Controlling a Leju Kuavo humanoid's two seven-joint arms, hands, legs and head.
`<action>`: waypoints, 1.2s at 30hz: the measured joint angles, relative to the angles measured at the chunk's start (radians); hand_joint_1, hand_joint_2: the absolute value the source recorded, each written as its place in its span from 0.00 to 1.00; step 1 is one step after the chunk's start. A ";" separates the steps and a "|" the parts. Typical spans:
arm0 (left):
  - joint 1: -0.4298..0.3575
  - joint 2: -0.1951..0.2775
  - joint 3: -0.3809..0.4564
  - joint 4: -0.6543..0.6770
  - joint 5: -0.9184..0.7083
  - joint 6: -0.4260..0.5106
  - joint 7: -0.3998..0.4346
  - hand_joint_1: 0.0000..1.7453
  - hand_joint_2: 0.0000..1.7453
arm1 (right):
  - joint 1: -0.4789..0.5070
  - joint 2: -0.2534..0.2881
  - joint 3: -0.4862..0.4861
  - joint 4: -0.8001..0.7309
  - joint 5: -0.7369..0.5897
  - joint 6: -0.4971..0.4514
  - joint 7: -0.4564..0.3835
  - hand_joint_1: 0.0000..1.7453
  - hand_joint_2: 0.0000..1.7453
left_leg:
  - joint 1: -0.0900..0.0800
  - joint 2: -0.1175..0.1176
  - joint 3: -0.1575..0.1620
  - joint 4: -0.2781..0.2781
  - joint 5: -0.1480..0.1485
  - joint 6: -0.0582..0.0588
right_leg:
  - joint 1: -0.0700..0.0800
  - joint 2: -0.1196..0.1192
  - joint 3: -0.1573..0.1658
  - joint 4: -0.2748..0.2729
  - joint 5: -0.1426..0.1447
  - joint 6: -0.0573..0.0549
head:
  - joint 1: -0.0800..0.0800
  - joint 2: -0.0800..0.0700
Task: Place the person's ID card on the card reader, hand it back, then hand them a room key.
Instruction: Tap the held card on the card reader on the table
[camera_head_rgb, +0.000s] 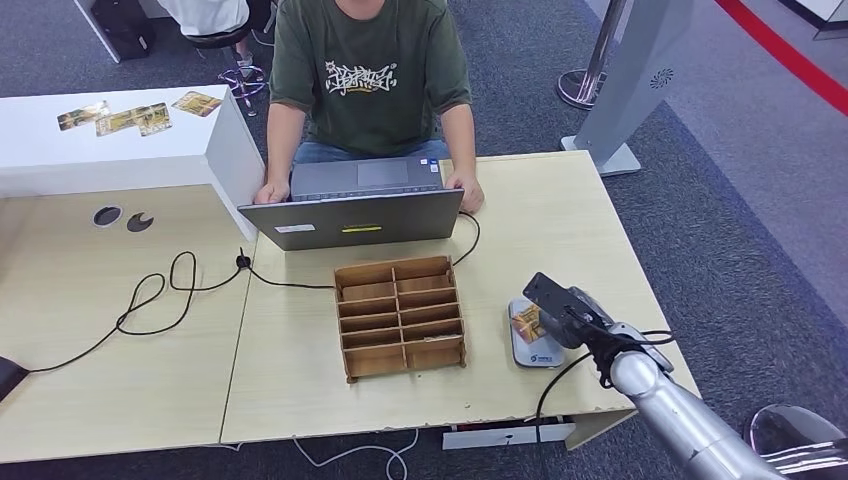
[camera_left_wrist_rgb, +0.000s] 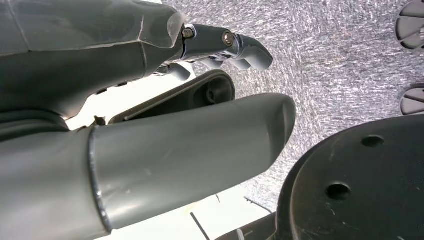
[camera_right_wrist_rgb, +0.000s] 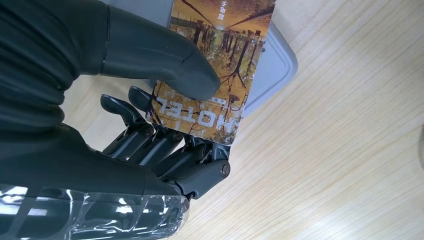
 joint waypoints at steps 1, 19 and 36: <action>0.000 0.001 0.000 0.000 0.000 0.001 0.001 0.00 0.00 | -0.008 0.001 0.007 0.007 0.000 0.000 -0.001 1.00 1.00 | 0.000 0.000 0.000 0.000 0.000 0.000 | 0.000 0.000 0.000 0.000 0.000 0.000 | 0.000 0.000; 0.000 0.004 0.010 -0.003 0.001 0.002 0.002 0.00 0.00 | -0.050 0.005 0.054 0.040 -0.002 -0.007 -0.009 1.00 1.00 | 0.000 0.000 0.000 0.000 0.000 0.000 | 0.000 0.000 0.000 0.000 0.000 0.000 | 0.000 0.000; 0.004 -0.014 0.036 -0.002 0.027 -0.001 -0.032 0.00 0.00 | 0.125 0.037 -0.065 -0.160 0.007 -0.315 -0.144 1.00 1.00 | 0.000 -0.001 -0.001 0.000 0.000 0.000 | 0.000 -0.001 0.000 0.000 -0.001 0.001 | 0.000 0.000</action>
